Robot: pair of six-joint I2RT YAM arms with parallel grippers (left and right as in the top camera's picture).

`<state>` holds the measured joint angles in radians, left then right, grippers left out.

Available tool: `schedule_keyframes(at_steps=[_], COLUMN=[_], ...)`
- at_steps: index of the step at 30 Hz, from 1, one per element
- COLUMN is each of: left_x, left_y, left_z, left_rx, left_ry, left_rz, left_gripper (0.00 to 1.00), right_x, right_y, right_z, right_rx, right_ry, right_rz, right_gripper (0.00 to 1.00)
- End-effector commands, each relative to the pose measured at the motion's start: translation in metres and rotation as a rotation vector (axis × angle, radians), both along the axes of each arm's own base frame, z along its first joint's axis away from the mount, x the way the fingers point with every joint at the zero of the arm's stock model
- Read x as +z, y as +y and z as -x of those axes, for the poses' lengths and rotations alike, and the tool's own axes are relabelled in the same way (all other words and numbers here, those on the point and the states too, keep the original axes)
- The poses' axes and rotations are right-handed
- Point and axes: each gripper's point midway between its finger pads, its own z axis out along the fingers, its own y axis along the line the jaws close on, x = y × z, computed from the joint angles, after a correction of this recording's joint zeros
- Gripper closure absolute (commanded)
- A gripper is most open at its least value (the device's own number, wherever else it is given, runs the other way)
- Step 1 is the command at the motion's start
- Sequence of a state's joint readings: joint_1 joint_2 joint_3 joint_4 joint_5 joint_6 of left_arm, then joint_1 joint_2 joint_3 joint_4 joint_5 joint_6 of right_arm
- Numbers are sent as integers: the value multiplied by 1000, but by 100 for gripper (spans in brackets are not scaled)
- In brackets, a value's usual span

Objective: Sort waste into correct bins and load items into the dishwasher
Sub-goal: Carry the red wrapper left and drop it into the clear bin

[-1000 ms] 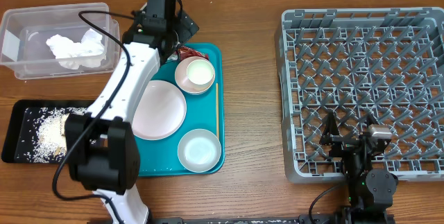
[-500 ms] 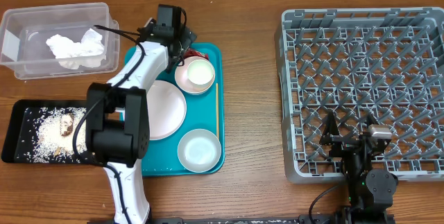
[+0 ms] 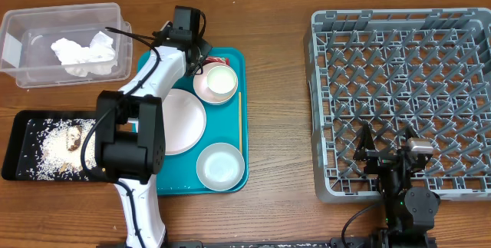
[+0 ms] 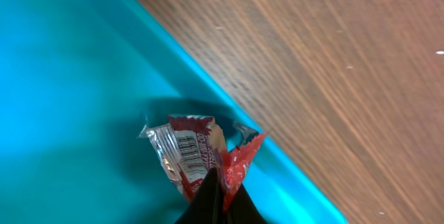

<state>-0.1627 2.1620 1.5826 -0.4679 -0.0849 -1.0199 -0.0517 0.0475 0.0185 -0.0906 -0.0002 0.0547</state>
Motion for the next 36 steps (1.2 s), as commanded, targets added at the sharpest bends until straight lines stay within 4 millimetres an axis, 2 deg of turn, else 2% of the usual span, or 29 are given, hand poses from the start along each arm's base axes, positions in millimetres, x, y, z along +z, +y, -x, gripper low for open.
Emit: schedule_keyframes(at_steps=[1, 4, 6, 8, 11, 13, 15, 17, 18, 19, 22, 23, 24, 25, 26, 27, 30, 31, 34, 36], left_x=[49, 100, 142, 181, 218, 231, 233, 225, 221, 212, 190, 180, 161, 153, 145, 139, 134, 136, 146, 162], left_y=[23, 39, 59, 86, 128, 157, 185, 214, 226, 246, 276, 283, 297, 301, 304, 307, 314, 316, 311, 289], left_z=[-5, -7, -5, 2, 13, 19, 24, 30, 32, 35, 30, 28, 23, 21, 19, 20, 25, 26, 27, 29], left_rx=[18, 51, 93, 161, 278, 352, 396, 460, 481, 517, 542, 545, 556, 556, 550, 543, 544, 547, 530, 447], left_ry=[-82, -183, -267, -346, -428, -455, -453, -421, -405, -380, -354, -342, -326, -320, -309, -295, -269, -272, -290, -306], left_rz=[-5, 5, -3, -41, -116, -168, -238, -302, -326, -363, -385, -388, -384, -379, -374, -377, -387, -386, -360, -264], left_gripper=[96, 96, 96, 96, 96, 96, 96, 96, 96, 96, 96, 92, 80, 72, 54, 31, 6, 0, 0, 0], right_x=[-2, -2, -1, -2, -2, -2, -2, -1, -1, -1, -1, -1, -2, -2, -2, -2, -2, -2, -2, -2], right_y=[0, 0, 0, 0, 0, 0, 0, 0, 0, 0, 0, 0, 0, 0, 0, 0, 0, 0, 0, 0], right_z=[0, 0, 0, 0, 0, 0, 0, 0, 0, 0, 0, 0, 0, 0, 0, 0, 0, 0, 0, 0], right_rx=[1, 1, 1, 0, 0, 1, 1, 1, 1, 1, 1, 1, 1, 1, 1, 1, 1, 1, 0, 1], right_ry=[-4, -4, -5, -4, -4, -4, -4, -5, -5, -5, -5, -5, -4, -4, -4, -4, -4, -4, -4, -4], right_rz=[3, 3, 3, 3, 3, 3, 3, 3, 3, 3, 3, 3, 3, 3, 3, 3, 3, 3, 3, 3], right_gripper=[0, 0, 0, 0, 0, 0, 0, 0, 0, 0, 0, 0, 0, 0, 0, 0, 0, 0, 0, 0])
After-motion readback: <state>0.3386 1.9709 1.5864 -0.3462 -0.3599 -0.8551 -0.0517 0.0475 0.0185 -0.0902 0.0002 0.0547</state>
